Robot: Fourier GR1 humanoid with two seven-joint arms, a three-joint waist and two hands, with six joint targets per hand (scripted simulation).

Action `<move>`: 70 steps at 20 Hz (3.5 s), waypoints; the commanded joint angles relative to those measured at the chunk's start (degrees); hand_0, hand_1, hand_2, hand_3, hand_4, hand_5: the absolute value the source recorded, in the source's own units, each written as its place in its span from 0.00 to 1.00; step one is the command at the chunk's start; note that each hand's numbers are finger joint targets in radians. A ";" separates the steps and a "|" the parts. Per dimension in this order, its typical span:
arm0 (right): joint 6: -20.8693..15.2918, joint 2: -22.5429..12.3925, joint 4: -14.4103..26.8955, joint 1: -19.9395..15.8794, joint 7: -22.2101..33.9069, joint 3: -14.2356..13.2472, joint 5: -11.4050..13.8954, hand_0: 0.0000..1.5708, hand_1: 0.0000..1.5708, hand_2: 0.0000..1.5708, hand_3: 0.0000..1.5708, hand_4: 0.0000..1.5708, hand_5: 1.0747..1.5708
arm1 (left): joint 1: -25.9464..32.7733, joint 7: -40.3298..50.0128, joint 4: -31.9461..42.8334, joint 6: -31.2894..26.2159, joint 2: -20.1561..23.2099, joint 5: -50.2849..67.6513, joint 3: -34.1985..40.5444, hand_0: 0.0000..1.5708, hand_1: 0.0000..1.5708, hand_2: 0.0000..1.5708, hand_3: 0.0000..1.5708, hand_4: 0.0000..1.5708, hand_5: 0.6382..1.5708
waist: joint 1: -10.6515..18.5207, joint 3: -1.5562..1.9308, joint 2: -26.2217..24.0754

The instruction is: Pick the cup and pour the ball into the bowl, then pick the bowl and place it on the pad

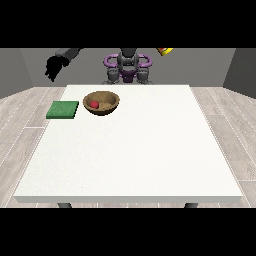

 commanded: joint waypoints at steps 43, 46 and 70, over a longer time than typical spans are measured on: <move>-15.27 10.43 26.76 -14.26 -20.93 1.31 4.42 0.00 0.00 0.00 0.00 0.39 0.99 | 8.69 -5.40 -11.92 -34.27 26.56 42.94 28.37 0.00 0.00 0.00 0.00 0.65 0.97 | 5.42 0.68 18.86; -18.01 8.69 29.48 -8.06 -21.49 1.78 7.36 1.00 1.00 1.00 0.50 0.54 0.83 | 6.08 -3.53 -12.91 -34.96 28.61 44.91 29.52 0.00 0.00 0.00 0.00 0.65 0.96 | 6.88 0.71 21.37; -13.51 -18.39 13.40 -10.54 11.35 7.93 11.18 1.00 1.00 1.00 0.43 0.69 0.99 | 16.33 -9.54 -1.94 -37.22 31.70 43.12 33.72 0.00 0.00 0.00 0.00 0.77 0.97 | -2.46 0.59 10.34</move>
